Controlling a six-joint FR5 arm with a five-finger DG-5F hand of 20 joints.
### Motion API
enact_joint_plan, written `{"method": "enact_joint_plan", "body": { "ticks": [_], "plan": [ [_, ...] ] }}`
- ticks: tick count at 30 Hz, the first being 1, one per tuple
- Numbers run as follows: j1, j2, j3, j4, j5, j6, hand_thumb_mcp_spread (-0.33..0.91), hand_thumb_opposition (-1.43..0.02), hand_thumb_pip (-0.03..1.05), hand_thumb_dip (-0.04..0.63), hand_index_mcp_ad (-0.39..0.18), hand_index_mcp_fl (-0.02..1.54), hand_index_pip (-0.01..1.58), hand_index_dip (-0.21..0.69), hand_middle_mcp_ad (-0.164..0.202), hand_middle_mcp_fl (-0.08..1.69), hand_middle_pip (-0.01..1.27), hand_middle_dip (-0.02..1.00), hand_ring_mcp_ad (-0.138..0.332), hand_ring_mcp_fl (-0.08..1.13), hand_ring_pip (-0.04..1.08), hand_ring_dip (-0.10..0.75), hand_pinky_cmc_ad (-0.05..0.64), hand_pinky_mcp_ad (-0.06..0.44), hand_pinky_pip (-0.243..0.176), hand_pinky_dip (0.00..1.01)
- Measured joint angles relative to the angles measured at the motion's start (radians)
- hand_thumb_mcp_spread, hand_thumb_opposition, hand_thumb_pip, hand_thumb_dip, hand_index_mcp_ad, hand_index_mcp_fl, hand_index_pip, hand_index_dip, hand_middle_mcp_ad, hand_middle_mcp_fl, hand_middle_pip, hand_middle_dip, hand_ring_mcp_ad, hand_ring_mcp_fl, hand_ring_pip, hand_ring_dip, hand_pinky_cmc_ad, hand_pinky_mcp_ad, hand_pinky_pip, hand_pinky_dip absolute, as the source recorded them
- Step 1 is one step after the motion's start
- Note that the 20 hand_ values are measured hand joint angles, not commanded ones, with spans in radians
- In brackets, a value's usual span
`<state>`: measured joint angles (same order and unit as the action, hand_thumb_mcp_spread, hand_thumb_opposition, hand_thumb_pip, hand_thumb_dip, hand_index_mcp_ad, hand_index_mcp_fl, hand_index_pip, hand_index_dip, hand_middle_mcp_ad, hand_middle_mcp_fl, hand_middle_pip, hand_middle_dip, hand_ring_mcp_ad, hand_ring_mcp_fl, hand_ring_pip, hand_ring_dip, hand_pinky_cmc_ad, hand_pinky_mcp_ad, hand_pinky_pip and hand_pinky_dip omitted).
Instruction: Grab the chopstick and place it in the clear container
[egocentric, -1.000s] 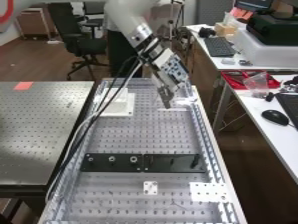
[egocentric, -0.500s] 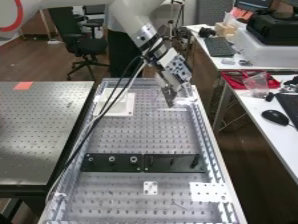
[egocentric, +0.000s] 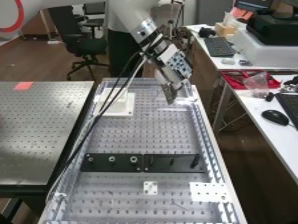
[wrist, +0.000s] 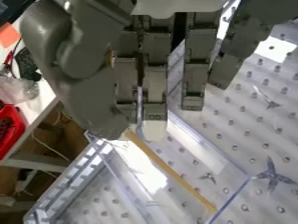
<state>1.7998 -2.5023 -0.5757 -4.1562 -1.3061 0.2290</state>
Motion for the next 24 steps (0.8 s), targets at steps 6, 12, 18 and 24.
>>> {"method": "enact_joint_plan", "body": {
  "ticks": [6, 12, 18, 24],
  "plan": [
    [0.001, 0.002, 0.005, 0.001, -0.014, -0.012, 0.39, -0.85, 0.79, 0.321, -0.073, 0.43, 1.19, -0.016, -0.024, 0.55, 0.84, 0.63, 0.136, 0.40, 0.37, 0.363, 0.405, 0.229, -0.035, 0.76],
    [0.002, 0.012, -0.010, 0.005, -0.018, -0.013, 0.39, -0.84, 0.79, 0.325, -0.054, 0.37, 1.17, -0.016, -0.024, 0.46, 0.83, 0.62, 0.136, 0.35, 0.38, 0.353, 0.382, 0.229, -0.051, 0.78],
    [0.003, 0.039, -0.037, 0.018, -0.002, -0.014, 0.38, -0.82, 0.79, 0.326, -0.052, 0.33, 1.18, -0.016, -0.024, 0.45, 0.83, 0.60, 0.136, 0.30, 0.37, 0.346, 0.387, 0.218, -0.066, 0.81],
    [0.006, 0.093, -0.088, 0.043, 0.036, -0.035, 0.38, -0.81, 0.77, 0.323, -0.052, 0.31, 1.18, -0.016, -0.021, 0.42, 0.83, 0.60, 0.147, 0.30, 0.37, 0.333, 0.374, 0.220, -0.079, 0.82]
  ]
}}
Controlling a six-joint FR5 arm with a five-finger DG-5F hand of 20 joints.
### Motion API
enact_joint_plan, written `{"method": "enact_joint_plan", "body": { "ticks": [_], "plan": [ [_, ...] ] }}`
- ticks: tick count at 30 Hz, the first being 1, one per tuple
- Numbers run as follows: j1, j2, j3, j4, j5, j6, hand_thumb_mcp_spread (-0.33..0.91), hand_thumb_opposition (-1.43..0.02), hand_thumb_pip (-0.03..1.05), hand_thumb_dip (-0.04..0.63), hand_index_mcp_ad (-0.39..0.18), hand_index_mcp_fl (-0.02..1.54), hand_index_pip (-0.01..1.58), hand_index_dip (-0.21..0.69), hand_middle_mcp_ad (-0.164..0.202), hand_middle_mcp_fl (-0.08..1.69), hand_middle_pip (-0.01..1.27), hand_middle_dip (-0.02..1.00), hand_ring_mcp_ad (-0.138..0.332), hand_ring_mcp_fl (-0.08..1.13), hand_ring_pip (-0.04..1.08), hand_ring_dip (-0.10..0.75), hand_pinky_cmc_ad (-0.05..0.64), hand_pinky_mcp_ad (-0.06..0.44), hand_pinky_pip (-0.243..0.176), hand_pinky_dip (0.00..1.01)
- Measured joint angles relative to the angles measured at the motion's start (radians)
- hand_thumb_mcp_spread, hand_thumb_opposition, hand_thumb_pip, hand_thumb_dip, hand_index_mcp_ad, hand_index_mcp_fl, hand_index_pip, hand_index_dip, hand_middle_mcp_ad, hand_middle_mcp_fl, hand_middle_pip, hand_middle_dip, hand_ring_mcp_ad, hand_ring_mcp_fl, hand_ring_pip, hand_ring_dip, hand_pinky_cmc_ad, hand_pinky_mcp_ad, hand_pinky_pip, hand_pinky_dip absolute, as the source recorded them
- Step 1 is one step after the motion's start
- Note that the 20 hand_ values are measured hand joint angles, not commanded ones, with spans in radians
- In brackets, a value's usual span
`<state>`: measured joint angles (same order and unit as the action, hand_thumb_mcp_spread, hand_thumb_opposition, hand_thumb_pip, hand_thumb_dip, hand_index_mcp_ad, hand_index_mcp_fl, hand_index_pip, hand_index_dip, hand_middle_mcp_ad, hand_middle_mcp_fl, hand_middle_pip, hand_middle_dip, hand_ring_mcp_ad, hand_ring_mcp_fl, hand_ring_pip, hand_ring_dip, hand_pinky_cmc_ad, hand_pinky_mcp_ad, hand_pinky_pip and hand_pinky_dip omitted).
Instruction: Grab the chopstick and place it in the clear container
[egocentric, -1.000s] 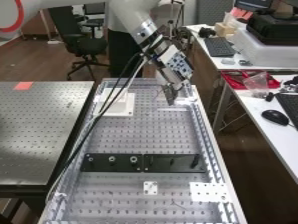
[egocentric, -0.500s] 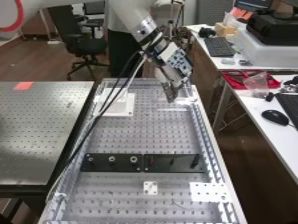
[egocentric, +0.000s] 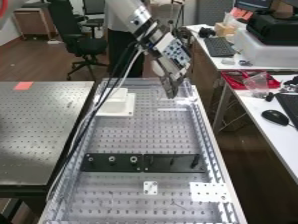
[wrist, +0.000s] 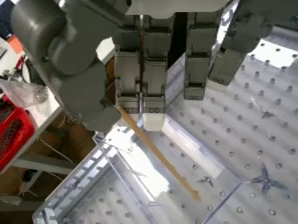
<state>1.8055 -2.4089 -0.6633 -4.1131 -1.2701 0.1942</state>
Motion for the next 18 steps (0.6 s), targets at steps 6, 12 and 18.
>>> {"method": "enact_joint_plan", "body": {
  "ticks": [6, 12, 18],
  "plan": [
    [0.007, 0.026, -0.031, 0.022, 0.021, -0.008, 0.38, -0.81, 0.77, 0.321, -0.042, 0.28, 1.18, -0.016, -0.019, 0.40, 0.83, 0.60, 0.152, 0.28, 0.37, 0.333, 0.367, 0.213, -0.082, 0.83],
    [0.013, 0.013, -0.013, 0.019, 0.005, -0.011, 0.38, -0.80, 0.77, 0.321, -0.040, 0.29, 1.18, -0.016, -0.021, 0.40, 0.84, 0.60, 0.152, 0.28, 0.37, 0.333, 0.361, 0.213, -0.086, 0.84],
    [0.017, -0.004, 0.038, 0.004, 0.007, -0.033, 0.38, -0.80, 0.77, 0.321, -0.040, 0.28, 1.18, -0.016, -0.012, 0.40, 0.84, 0.60, 0.150, 0.28, 0.38, 0.325, 0.361, 0.211, -0.086, 0.84]
  ]
}}
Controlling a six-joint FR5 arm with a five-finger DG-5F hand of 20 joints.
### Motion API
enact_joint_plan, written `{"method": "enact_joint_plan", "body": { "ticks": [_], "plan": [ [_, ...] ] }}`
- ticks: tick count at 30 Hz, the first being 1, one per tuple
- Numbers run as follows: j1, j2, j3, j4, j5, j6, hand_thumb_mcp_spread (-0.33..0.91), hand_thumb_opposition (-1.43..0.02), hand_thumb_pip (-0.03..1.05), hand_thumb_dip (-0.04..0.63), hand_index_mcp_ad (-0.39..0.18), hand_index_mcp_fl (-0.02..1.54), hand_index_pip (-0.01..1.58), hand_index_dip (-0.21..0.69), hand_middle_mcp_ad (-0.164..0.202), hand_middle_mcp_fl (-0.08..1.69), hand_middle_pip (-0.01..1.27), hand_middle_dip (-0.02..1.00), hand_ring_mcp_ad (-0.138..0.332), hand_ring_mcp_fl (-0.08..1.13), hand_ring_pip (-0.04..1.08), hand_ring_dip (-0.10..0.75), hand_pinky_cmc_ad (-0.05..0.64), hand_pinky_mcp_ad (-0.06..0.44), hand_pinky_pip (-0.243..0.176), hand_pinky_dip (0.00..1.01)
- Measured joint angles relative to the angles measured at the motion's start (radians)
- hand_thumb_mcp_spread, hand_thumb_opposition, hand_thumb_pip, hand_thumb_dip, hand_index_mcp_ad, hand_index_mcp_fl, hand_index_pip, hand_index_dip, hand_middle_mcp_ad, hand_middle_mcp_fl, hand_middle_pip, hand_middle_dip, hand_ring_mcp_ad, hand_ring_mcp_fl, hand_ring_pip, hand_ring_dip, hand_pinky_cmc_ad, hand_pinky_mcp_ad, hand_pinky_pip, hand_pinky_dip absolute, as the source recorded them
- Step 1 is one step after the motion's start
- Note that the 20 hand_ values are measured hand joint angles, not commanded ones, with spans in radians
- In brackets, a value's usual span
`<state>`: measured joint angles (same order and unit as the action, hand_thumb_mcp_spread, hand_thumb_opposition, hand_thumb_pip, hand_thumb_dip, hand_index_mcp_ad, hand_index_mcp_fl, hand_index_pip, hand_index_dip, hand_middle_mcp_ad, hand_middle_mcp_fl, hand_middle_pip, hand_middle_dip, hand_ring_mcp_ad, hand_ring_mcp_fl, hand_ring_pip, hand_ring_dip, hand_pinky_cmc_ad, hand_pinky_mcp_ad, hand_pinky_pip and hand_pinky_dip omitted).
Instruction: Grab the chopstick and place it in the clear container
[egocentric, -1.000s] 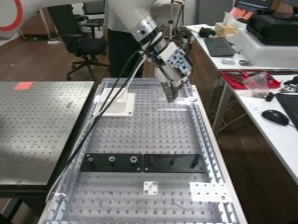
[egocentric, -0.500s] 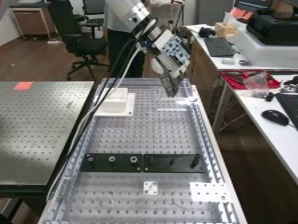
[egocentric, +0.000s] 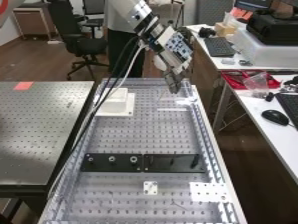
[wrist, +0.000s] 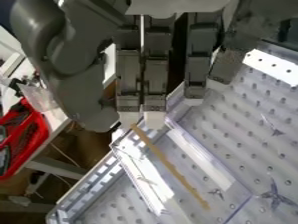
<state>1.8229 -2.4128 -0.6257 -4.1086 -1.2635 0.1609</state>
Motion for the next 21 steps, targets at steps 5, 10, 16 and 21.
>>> {"method": "enact_joint_plan", "body": {
  "ticks": [5, 10, 16, 21],
  "plan": [
    [0.004, -0.021, 0.046, -0.023, 0.003, -0.014, 0.38, -0.80, 0.77, 0.321, -0.044, 0.30, 1.18, -0.016, -0.012, 0.40, 0.84, 0.60, 0.152, 0.28, 0.38, 0.325, 0.361, 0.211, -0.086, 0.84],
    [0.004, -0.030, 0.078, -0.040, 0.017, -0.024, 0.38, -0.80, 0.77, 0.321, -0.044, 0.30, 1.18, -0.016, -0.012, 0.40, 0.84, 0.60, 0.150, 0.28, 0.38, 0.325, 0.361, 0.213, -0.086, 0.84],
    [0.001, -0.006, 0.046, -0.015, 0.034, -0.017, 0.38, -0.80, 0.77, 0.321, -0.044, 0.30, 1.18, -0.016, -0.010, 0.40, 0.84, 0.60, 0.150, 0.28, 0.38, 0.323, 0.361, 0.213, -0.086, 0.84],
    [0.000, 0.059, -0.068, 0.065, 0.052, 0.002, 0.38, -0.81, 0.77, 0.321, -0.044, 0.32, 1.18, -0.016, -0.009, 0.41, 0.84, 0.60, 0.154, 0.28, 0.39, 0.318, 0.361, 0.213, -0.082, 0.84]
  ]
}}
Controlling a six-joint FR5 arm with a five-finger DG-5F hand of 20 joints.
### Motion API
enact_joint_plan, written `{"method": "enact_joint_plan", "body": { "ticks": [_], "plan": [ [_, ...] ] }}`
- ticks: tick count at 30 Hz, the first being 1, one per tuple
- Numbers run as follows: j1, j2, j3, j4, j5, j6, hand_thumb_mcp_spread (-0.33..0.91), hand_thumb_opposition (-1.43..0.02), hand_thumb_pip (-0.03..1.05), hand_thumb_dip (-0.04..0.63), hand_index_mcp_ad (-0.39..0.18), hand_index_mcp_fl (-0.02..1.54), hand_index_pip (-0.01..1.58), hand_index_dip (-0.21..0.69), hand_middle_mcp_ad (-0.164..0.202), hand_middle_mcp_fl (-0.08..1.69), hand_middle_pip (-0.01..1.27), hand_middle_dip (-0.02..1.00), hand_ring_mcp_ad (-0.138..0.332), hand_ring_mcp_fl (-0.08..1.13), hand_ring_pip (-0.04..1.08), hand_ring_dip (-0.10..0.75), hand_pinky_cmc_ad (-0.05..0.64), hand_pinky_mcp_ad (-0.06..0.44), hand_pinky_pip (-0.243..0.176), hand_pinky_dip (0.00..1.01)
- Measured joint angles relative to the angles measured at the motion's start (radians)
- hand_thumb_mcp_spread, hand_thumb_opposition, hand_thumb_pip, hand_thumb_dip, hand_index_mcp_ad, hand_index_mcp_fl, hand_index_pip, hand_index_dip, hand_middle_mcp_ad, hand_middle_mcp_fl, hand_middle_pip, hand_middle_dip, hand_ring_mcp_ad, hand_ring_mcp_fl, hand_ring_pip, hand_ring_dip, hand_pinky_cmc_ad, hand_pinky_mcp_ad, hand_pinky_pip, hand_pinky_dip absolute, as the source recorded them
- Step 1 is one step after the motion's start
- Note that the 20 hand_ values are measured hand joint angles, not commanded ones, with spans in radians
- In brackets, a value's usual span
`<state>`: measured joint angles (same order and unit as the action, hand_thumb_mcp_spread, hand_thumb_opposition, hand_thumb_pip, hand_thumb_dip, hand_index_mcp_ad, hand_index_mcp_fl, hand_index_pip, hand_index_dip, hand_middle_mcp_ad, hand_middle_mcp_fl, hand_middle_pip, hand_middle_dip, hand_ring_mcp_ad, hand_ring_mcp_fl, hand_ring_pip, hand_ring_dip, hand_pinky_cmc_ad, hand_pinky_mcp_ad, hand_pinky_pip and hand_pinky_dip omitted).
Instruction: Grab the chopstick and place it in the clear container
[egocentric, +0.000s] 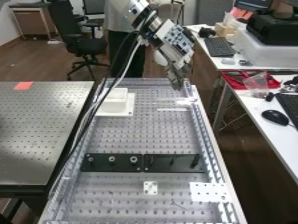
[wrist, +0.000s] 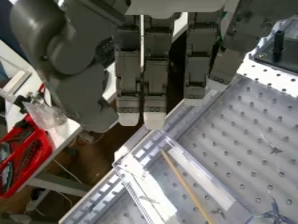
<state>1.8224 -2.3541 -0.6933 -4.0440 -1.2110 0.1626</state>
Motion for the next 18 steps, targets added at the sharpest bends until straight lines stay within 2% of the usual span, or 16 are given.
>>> {"method": "enact_joint_plan", "body": {
  "ticks": [2, 5, 13, 18],
  "plan": [
    [0.001, 0.027, -0.042, 0.039, 0.015, -0.001, 0.38, -0.81, 0.77, 0.319, -0.044, 0.32, 1.18, -0.016, -0.009, 0.41, 0.84, 0.60, 0.152, 0.28, 0.39, 0.311, 0.360, 0.213, -0.082, 0.84],
    [0.008, 0.078, -0.112, 0.123, 0.057, -0.040, 0.38, -0.81, 0.75, 0.323, -0.044, 0.32, 1.18, -0.014, -0.003, 0.39, 0.84, 0.60, 0.159, 0.28, 0.39, 0.311, 0.363, 0.211, -0.082, 0.84],
    [0.027, 0.213, -0.306, 0.389, 0.163, -0.188, 0.37, -0.80, 0.75, 0.304, -0.040, 0.30, 1.20, -0.021, -0.002, 0.38, 0.83, 0.58, 0.157, 0.27, 0.38, 0.319, 0.365, 0.215, -0.080, 0.84],
    [0.030, 0.281, -0.415, 0.525, 0.208, -0.269, 0.35, -0.81, 0.74, 0.290, -0.040, 0.30, 1.19, -0.024, -0.005, 0.38, 0.80, 0.58, 0.162, 0.26, 0.35, 0.326, 0.363, 0.213, -0.082, 0.83]
  ]
}}
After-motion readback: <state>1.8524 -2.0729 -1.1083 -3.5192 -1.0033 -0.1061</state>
